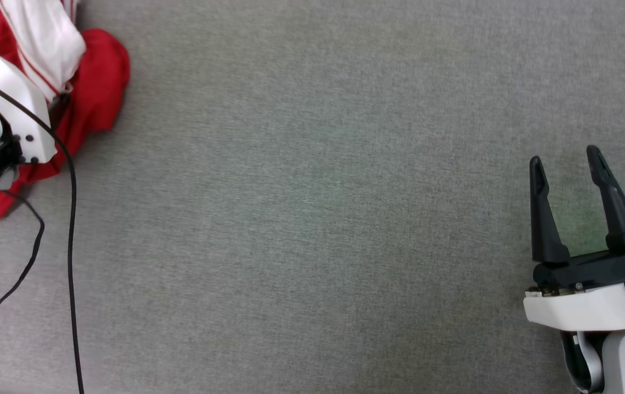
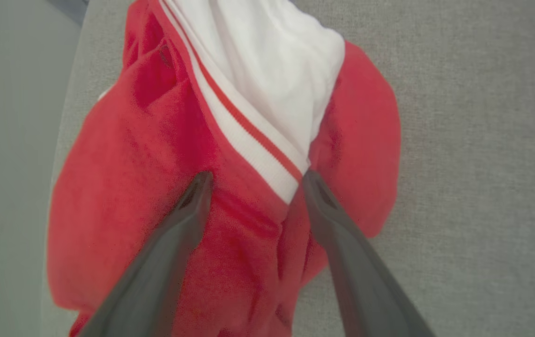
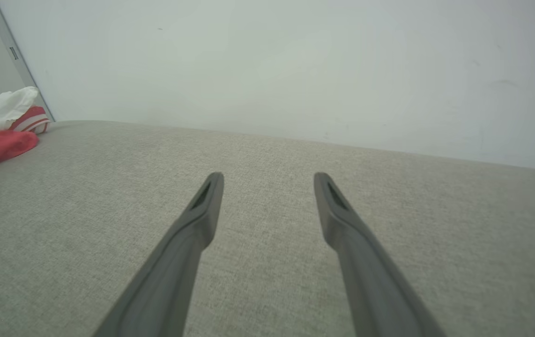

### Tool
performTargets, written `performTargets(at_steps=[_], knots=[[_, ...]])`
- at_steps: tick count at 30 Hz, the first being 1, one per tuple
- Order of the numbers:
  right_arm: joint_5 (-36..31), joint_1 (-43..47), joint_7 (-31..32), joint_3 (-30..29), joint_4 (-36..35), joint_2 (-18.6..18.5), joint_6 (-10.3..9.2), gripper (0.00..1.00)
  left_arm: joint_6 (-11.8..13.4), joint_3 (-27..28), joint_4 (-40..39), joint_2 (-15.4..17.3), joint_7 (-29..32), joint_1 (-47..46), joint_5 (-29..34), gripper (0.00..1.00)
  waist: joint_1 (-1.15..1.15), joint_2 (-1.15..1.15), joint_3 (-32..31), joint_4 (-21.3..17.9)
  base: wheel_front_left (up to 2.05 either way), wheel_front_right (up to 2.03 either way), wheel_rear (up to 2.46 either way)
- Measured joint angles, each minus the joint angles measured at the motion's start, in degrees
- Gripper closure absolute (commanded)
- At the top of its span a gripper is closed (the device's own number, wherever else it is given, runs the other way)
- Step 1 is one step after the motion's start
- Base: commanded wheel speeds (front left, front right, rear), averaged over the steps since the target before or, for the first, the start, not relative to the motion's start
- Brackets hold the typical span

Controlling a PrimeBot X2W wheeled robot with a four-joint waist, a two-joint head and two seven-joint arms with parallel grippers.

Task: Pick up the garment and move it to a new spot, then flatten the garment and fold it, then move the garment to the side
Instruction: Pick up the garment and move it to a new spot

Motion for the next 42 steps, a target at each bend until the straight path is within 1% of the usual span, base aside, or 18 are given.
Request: performTargets(at_steps=[3,6,11,12,13,18,26,32,35,42], knots=[[-0.2,-1.0,0.0,0.0,-0.5,-0.3,0.0,0.0,0.0,-1.7,3.6,0.5,4.8,-0.5,-1.5,0.0,0.0,0.0,2.1,-0.9,0.0,0.0,0.0],[-0.2,-1.4,0.0,0.0,-0.9,-0.5,0.0,0.0,0.0,-3.0,4.8,0.8,8.2,-0.8,-3.4,0.0,-0.01,0.0,3.2,-1.7,0.0,0.0,0.0],[-0.3,-1.5,0.0,-0.2,-1.0,-0.5,0.0,0.0,0.1,-4.6,5.1,1.3,9.3,-1.3,-5.9,0.01,-0.02,0.0,4.1,-2.2,0.0,0.0,0.0],[-0.4,-1.5,0.0,-0.3,-1.0,-0.5,0.0,0.0,0.1,-5.2,5.1,1.4,9.0,-1.4,-6.1,0.57,-0.01,0.0,4.0,-2.1,0.0,0.0,0.0],[-0.4,-1.5,0.0,-0.3,-1.0,-0.5,0.0,0.0,0.1,-5.7,5.1,1.5,8.2,-1.4,-6.2,1.0,-0.01,0.0,3.9,-2.1,0.0,0.0,0.0],[-0.4,-1.4,0.0,-0.2,-0.5,-0.5,0.0,0.0,0.0,-9.2,3.9,1.6,1.8,-1.4,-6.4,1.0,-0.01,0.0,2.1,-1.5,0.0,0.0,0.0],[0.1,-0.5,0.0,0.5,0.9,-0.1,0.0,0.0,0.0,-15.6,-2.3,4.5,-8.1,-4.6,-5.5,1.0,-0.01,0.0,-3.3,-1.0,0.0,0.0,0.0],[0.7,0.8,0.0,0.6,1.7,0.3,0.0,0.0,0.0,-21.9,-8.6,5.0,-11.9,-6.0,-4.5,1.0,-0.01,0.0,-7.5,-1.6,0.0,0.0,0.0],[1.1,1.3,0.0,0.6,1.9,0.4,0.0,0.0,0.0,-24.0,-12.1,4.4,-13.1,-7.1,-4.0,1.0,-0.01,0.0,-9.0,-2.6,0.0,0.0,0.0],[3.4,2.4,0.0,0.5,2.2,0.4,0.0,0.0,0.0,-28.9,-19.3,0.8,-14.2,-8.8,-2.7,1.0,-0.01,0.0,-11.3,-6.3,0.0,0.0,0.0]])
